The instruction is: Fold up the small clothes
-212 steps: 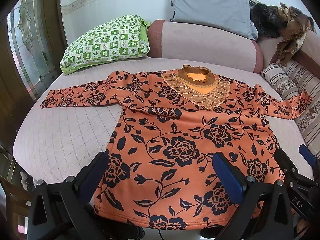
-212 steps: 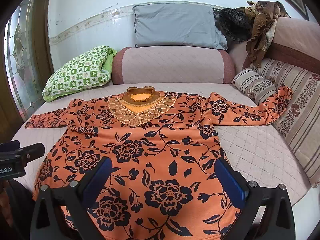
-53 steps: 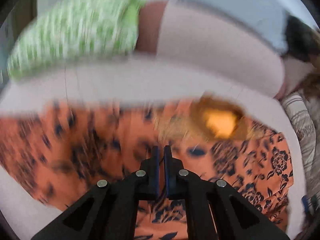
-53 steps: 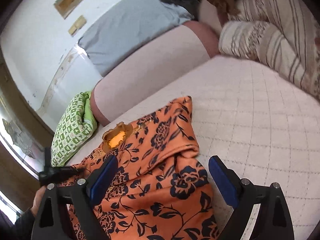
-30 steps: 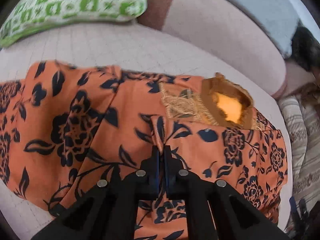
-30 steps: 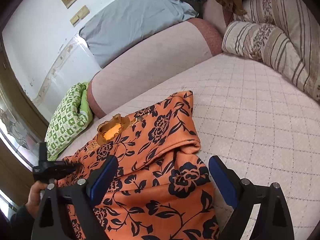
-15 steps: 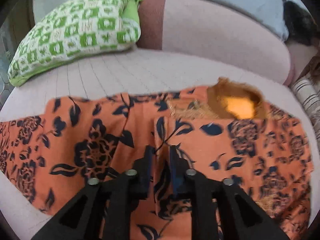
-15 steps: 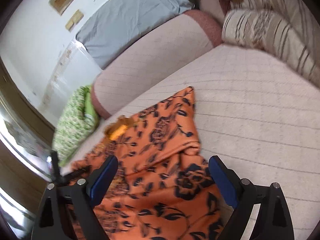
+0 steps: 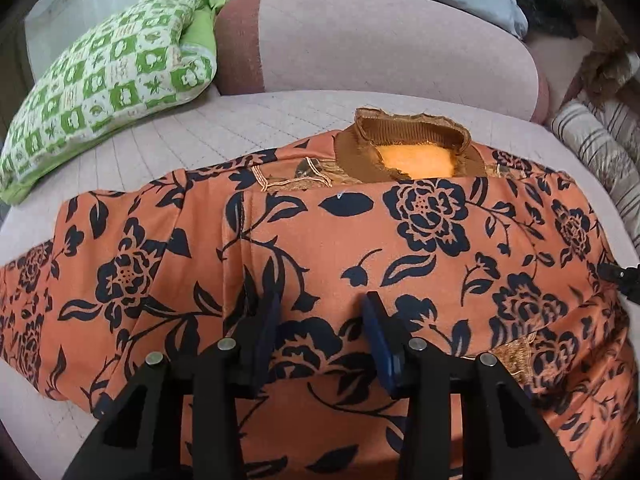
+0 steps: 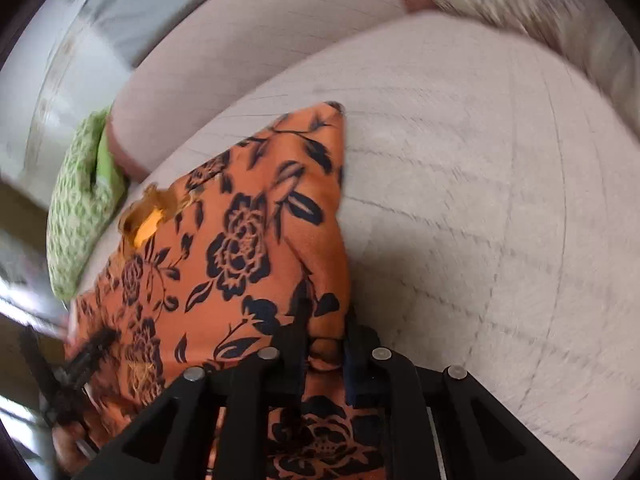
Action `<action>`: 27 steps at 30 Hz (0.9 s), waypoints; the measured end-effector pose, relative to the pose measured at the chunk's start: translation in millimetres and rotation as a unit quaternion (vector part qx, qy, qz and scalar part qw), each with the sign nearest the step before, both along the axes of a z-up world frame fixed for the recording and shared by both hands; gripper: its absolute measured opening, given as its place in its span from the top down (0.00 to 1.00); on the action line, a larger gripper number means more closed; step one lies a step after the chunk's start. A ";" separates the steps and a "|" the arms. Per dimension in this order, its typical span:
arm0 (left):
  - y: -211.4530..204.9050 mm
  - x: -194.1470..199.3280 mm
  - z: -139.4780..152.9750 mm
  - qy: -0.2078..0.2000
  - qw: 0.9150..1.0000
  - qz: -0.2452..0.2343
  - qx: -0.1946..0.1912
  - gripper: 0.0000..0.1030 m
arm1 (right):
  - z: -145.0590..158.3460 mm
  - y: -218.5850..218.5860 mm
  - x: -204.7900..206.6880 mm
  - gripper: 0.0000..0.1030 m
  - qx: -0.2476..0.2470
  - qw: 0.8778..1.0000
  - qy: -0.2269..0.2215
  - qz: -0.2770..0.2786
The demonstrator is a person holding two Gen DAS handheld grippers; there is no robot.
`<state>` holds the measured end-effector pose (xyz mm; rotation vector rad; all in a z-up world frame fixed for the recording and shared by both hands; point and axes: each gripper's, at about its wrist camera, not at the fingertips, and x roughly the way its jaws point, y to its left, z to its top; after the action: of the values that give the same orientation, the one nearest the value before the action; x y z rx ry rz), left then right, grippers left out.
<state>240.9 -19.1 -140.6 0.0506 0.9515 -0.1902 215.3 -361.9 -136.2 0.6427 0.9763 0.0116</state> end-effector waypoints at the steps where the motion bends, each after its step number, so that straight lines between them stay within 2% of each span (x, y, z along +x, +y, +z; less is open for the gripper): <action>1: 3.9 -2.1 5.7 -0.002 1.000 0.001 -0.016 0.57 | 4.5 -1.3 -1.6 0.70 0.018 1.000 -0.009 -0.004; 2: 3.2 -2.5 11.8 -0.014 1.000 0.000 -0.023 0.57 | 10.1 -1.2 -3.5 0.42 0.022 1.000 -0.011 -0.006; 3: 3.3 -5.5 17.0 -0.030 0.999 -0.004 -0.020 0.57 | 19.4 0.4 -6.2 0.29 0.004 1.000 -0.011 -0.009; 4: 2.5 -5.5 17.7 -0.038 0.999 -0.010 -0.014 0.57 | 29.8 0.9 -9.5 0.26 -0.014 0.999 -0.024 -0.016; 5: 0.3 -5.1 15.0 -0.034 0.999 -0.014 -0.014 0.57 | 41.6 0.1 -12.1 0.26 -0.029 0.998 -0.044 -0.029; 6: 0.3 -1.9 7.8 -0.017 1.000 -0.014 -0.016 0.57 | 53.0 -0.9 -10.5 0.26 -0.019 0.997 -0.071 -0.027; 7: 0.4 0.5 -1.7 0.003 1.000 -0.010 -0.014 0.57 | 60.2 -1.2 -6.2 0.26 0.011 0.995 -0.096 -0.016; 8: 2.1 7.4 -7.3 0.007 1.000 -0.010 -0.014 0.57 | 63.1 -1.8 2.9 0.26 0.070 0.991 -0.118 0.003; 10: 0.4 9.4 -8.4 -0.011 1.000 -0.017 -0.006 0.57 | 49.8 1.3 30.0 0.27 0.178 0.977 -0.109 0.049; 11: -0.1 9.2 -8.2 -0.012 1.000 -0.017 -0.005 0.57 | 37.0 1.9 45.1 0.27 0.194 0.974 -0.096 0.060; 12: 0.6 9.1 -7.5 -0.010 1.000 -0.017 -0.010 0.57 | 25.2 -1.9 53.5 0.27 0.168 0.982 -0.075 0.046; 13: 2.0 8.7 -6.9 -0.006 1.000 -0.017 -0.016 0.57 | 1.9 -15.8 60.4 0.41 0.142 0.989 -0.037 0.003; 14: 3.6 7.3 -5.9 -0.006 1.000 -0.018 -0.021 0.57 | -12.0 -30.9 56.6 0.42 0.186 0.981 -0.043 -0.036; 15: 4.2 7.9 -6.8 -0.006 1.000 -0.019 -0.024 0.57 | -15.3 -40.3 47.1 0.41 0.240 0.966 -0.064 -0.068; 17: 2.9 6.6 -8.5 -0.010 1.000 -0.023 -0.018 0.55 | 6.4 -29.2 42.2 0.29 0.215 0.971 -0.091 -0.044; 19: 0.2 5.8 -7.6 -0.011 1.000 -0.021 -0.016 0.53 | 24.2 -13.7 51.4 0.26 0.207 0.970 -0.127 0.009; 20: 3.1 5.0 -5.8 -0.009 1.000 -0.020 -0.020 0.53 | 26.9 -10.7 63.3 0.25 0.161 0.978 -0.132 0.019; 21: 6.8 4.4 -2.2 -0.003 0.999 -0.018 -0.032 0.53 | 19.6 -13.3 74.6 0.24 0.119 0.987 -0.107 0.005; 22: 13.4 3.7 2.5 0.001 0.999 -0.015 -0.048 0.53 | -3.3 -22.1 88.4 0.25 0.113 0.992 -0.051 -0.023; 23: 25.8 -0.3 12.6 -0.003 0.998 -0.006 -0.069 0.53 | -13.7 -31.1 89.0 0.26 0.157 0.985 -0.050 -0.051; 24: 38.5 -4.5 22.9 -0.015 0.996 0.004 -0.082 0.52 | -4.5 -31.5 84.3 0.26 0.156 0.984 -0.064 -0.059; 25: 56.6 -9.8 34.6 -0.030 0.995 0.026 -0.096 0.50 | 11.8 -26.5 78.1 0.25 0.126 0.987 -0.078 -0.053; 26: 84.5 -17.5 46.9 -0.048 0.989 0.062 -0.124 0.43 | 32.6 -14.9 65.3 0.25 0.082 0.990 -0.105 -0.040; 27: 109.7 -24.3 54.1 -0.060 0.982 0.092 -0.151 0.35 | 42.1 -7.7 53.3 0.24 0.071 0.990 -0.122 -0.030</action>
<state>216.7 90.6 -86.5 -0.3012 0.7928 -0.1557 268.5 -369.6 -94.1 0.7814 0.7238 0.1042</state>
